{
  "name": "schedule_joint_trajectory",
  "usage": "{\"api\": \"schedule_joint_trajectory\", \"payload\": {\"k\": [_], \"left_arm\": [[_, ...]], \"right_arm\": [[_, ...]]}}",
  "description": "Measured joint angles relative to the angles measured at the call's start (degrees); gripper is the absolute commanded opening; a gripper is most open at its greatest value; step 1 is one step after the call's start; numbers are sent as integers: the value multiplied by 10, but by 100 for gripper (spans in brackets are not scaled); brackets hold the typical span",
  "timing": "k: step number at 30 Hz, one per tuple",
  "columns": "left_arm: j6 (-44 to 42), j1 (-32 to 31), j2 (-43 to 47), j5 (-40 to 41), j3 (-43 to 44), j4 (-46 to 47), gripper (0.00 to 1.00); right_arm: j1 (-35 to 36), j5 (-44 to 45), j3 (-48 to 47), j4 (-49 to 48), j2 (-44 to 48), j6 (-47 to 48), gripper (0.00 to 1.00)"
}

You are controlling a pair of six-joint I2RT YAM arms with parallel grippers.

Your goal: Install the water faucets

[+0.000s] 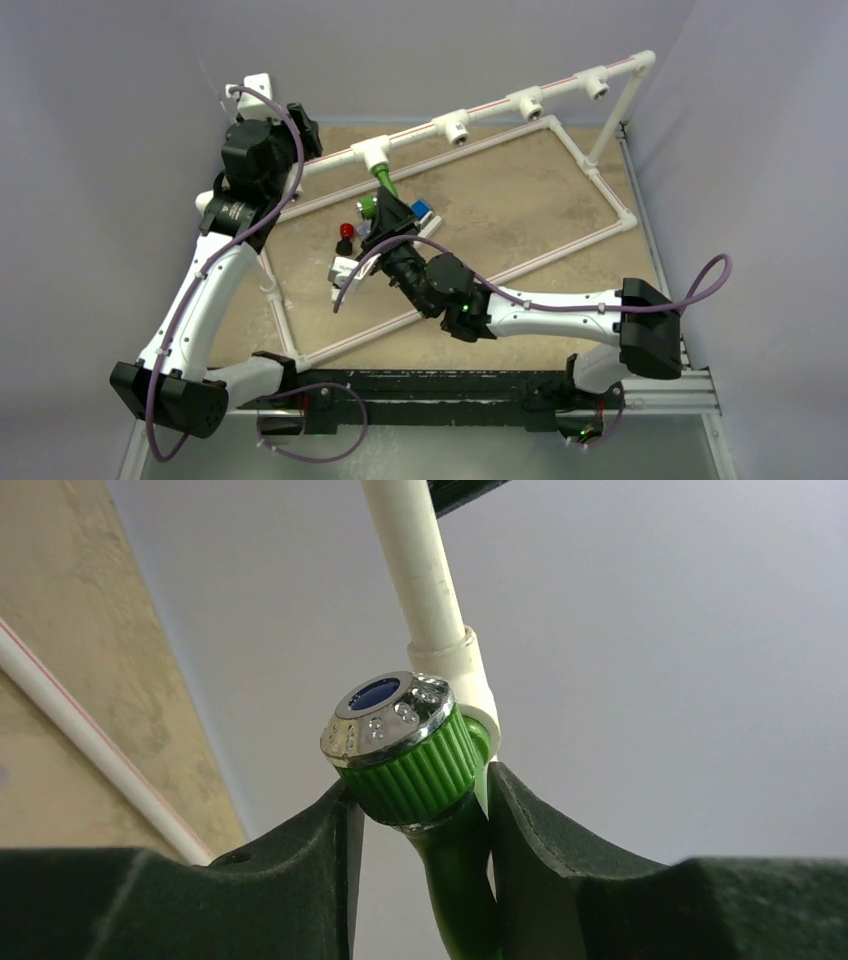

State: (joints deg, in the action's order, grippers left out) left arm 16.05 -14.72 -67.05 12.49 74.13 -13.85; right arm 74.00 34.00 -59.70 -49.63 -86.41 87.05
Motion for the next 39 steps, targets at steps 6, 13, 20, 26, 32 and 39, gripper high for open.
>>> {"api": "schedule_joint_trajectory", "payload": {"k": [6,13,20,26,32,39], "left_arm": [[-2,0,0,2,0,-1,56],[-2,0,0,2,-3,1,57],[-5,2,-3,12,-6,15,57],[-4,-4,4,8,-8,13,57],[-4,-4,4,7,-8,14,57],[-4,-4,4,7,-8,13,57]], "right_arm": [[5,13,-12,9,0,-123,0],[8,13,-14,3,7,-253,0],[27,15,5,-79,35,-480,0],[-3,45,4,-170,34,-630,0],[-1,54,13,-176,43,-676,0],[-1,55,18,-144,83,-705,19]]}}
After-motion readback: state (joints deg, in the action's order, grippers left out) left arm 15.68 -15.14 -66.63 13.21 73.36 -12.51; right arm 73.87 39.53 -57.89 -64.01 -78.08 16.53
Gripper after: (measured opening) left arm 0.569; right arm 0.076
